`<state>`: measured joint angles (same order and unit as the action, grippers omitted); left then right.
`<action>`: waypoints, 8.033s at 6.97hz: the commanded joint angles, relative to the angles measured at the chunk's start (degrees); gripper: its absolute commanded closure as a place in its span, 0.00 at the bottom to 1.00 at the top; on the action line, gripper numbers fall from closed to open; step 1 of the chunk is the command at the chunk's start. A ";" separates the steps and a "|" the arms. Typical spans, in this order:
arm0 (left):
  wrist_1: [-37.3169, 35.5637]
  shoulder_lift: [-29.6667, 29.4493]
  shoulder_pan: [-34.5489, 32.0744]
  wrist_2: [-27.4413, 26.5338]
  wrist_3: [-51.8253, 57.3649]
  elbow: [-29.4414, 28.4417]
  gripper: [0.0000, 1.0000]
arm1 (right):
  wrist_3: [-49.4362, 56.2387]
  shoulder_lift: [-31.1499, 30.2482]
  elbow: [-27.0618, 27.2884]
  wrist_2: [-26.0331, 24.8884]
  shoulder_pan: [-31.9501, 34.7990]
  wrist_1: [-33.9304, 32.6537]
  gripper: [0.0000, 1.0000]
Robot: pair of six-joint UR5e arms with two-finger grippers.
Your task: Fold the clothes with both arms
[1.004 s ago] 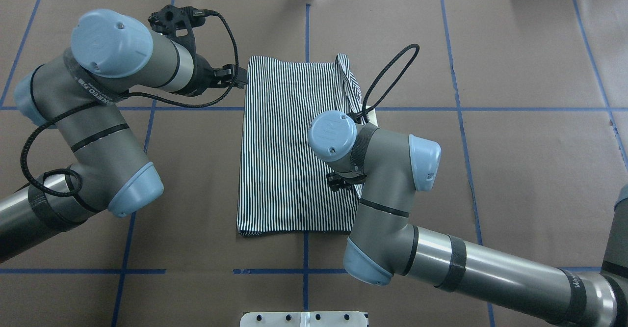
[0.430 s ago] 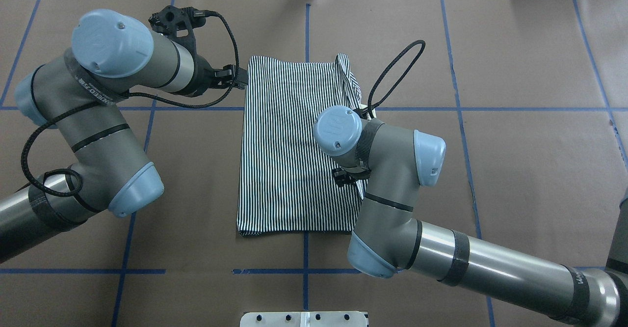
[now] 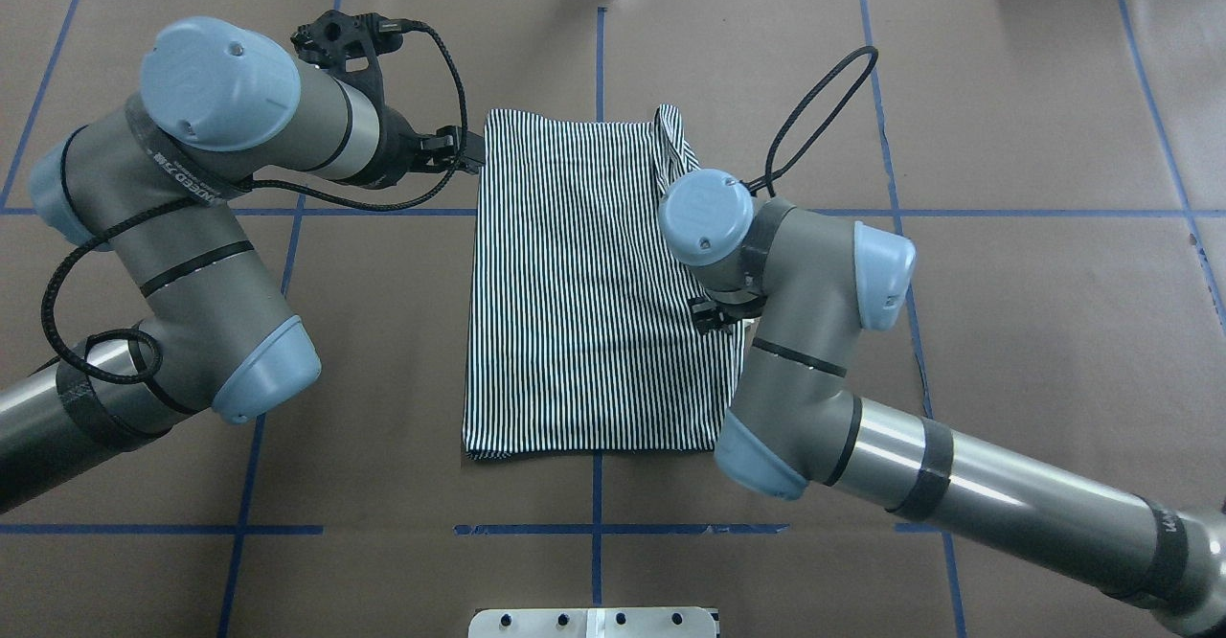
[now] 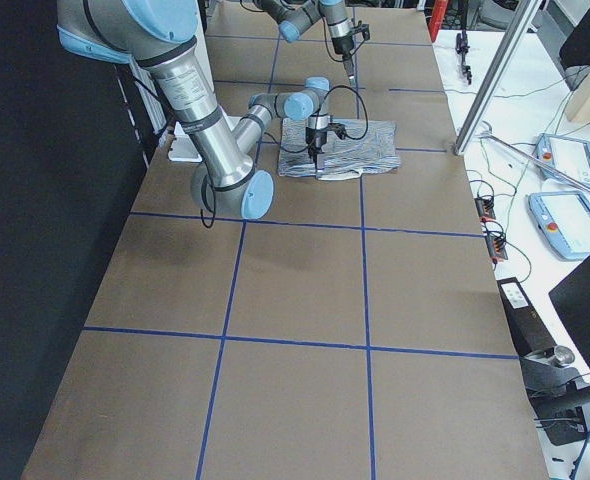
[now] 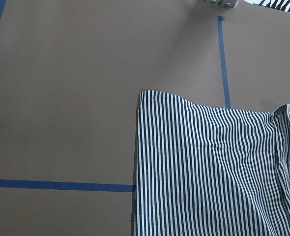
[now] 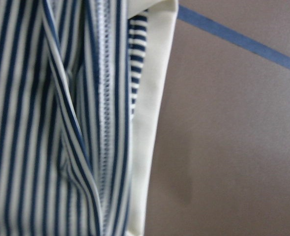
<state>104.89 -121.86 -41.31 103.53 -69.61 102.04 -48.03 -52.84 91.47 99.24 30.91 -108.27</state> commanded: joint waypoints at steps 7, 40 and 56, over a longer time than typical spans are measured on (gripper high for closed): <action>-0.56 0.31 -1.85 3.34 0.26 0.26 0.00 | 7.51 22.47 -30.25 2.36 8.38 16.06 0.00; -15.94 1.54 24.61 -7.91 -42.98 0.70 0.62 | 1.09 0.63 0.82 22.67 17.61 14.31 0.00; -20.25 1.63 23.99 -7.21 -31.03 6.50 1.00 | -75.37 -4.37 9.08 0.71 -12.35 17.39 0.00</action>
<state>84.64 -120.20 -17.37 96.27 -100.64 108.54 -122.14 -56.62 100.60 101.20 20.38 -89.45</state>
